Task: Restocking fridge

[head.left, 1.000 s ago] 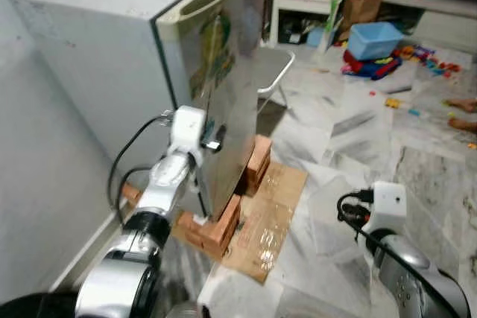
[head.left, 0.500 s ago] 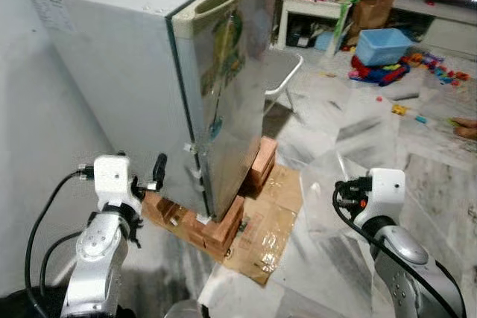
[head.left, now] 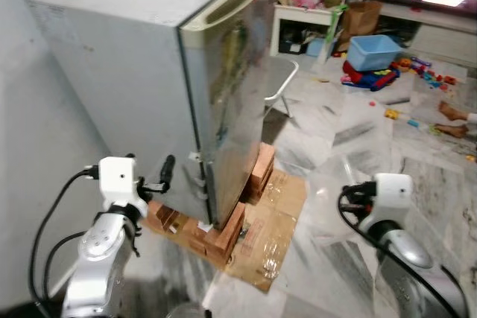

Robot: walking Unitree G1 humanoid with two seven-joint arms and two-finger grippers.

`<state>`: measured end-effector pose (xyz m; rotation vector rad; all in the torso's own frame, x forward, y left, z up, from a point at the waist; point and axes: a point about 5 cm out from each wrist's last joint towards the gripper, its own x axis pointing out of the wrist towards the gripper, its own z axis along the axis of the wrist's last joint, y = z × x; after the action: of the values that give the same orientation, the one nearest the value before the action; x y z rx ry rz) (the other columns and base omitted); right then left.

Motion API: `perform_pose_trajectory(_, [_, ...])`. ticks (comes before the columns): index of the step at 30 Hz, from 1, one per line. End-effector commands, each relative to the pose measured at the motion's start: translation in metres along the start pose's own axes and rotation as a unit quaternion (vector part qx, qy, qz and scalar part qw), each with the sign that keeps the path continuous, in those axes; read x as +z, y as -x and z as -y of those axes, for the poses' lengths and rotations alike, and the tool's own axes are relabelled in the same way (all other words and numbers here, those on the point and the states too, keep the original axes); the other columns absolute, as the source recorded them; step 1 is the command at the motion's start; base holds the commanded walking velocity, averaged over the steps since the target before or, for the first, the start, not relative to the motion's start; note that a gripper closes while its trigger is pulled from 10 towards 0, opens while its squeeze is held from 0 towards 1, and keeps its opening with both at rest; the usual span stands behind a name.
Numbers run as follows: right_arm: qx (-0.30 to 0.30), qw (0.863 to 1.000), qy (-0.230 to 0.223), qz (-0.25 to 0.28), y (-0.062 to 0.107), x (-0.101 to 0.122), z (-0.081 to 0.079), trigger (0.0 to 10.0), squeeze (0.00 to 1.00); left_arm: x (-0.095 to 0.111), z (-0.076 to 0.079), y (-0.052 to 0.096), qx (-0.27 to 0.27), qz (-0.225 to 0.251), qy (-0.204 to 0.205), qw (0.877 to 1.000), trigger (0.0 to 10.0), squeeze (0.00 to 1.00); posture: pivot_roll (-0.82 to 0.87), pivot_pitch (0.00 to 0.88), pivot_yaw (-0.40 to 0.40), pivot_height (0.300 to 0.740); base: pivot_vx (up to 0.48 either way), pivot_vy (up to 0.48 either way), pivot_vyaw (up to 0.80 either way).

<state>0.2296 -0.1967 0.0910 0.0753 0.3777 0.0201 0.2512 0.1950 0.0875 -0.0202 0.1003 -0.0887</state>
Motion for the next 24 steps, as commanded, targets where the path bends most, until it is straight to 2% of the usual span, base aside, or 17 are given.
perform_pose_trajectory(1, [-0.013, 1.000, 0.003, -0.005, 0.002, -0.003, 0.008, 10.0, 0.00, 0.004, 0.007, -0.002, -0.012, 0.003, -0.003, 1.000, 10.0, 0.00, 0.01, 0.000, 0.007, 0.740, 0.262, 0.259, 0.00])
perform_pose_trajectory(12, [-0.021, 1.000, 0.001, -0.013, 0.000, -0.006, 0.009, 10.0, 0.00, 0.004, 0.021, -0.002, -0.051, 0.004, -0.016, 0.999, 10.0, 0.00, 0.01, 0.000, 0.002, 0.740, 0.024, 0.024, -0.07])
perform_pose_trajectory(20, [-0.019, 1.000, -0.010, -0.016, 0.001, -0.006, 0.007, 10.0, 0.00, 0.001, 0.035, -0.019, -0.099, -0.020, -0.030, 0.994, 10.0, 0.00, 0.00, 0.000, 0.004, 0.740, 0.000, 0.000, 0.00])
perform_pose_trajectory(22, [-0.023, 0.999, -0.020, -0.023, 0.006, -0.007, 0.007, 10.0, 0.00, 0.004, 0.038, -0.032, -0.106, -0.018, -0.034, 0.994, 10.0, 0.00, -0.02, 0.000, 0.013, 0.740, 0.000, 0.000, 0.00])
perform_pose_trajectory(23, [-0.023, 0.999, -0.020, -0.023, 0.006, -0.007, 0.007, 10.0, 0.00, 0.004, 0.038, -0.032, -0.106, -0.018, -0.034, 0.994, 10.0, 0.00, -0.02, 0.000, 0.013, 0.740, 0.000, 0.000, 0.00])
perform_pose_trajectory(24, [-0.027, 0.999, -0.023, -0.028, 0.009, -0.008, 0.008, 10.0, 0.00, 0.005, 0.038, -0.039, -0.102, -0.018, -0.037, 0.994, 10.0, 0.00, -0.03, 0.000, 0.020, 0.740, 0.000, 0.000, 0.00])
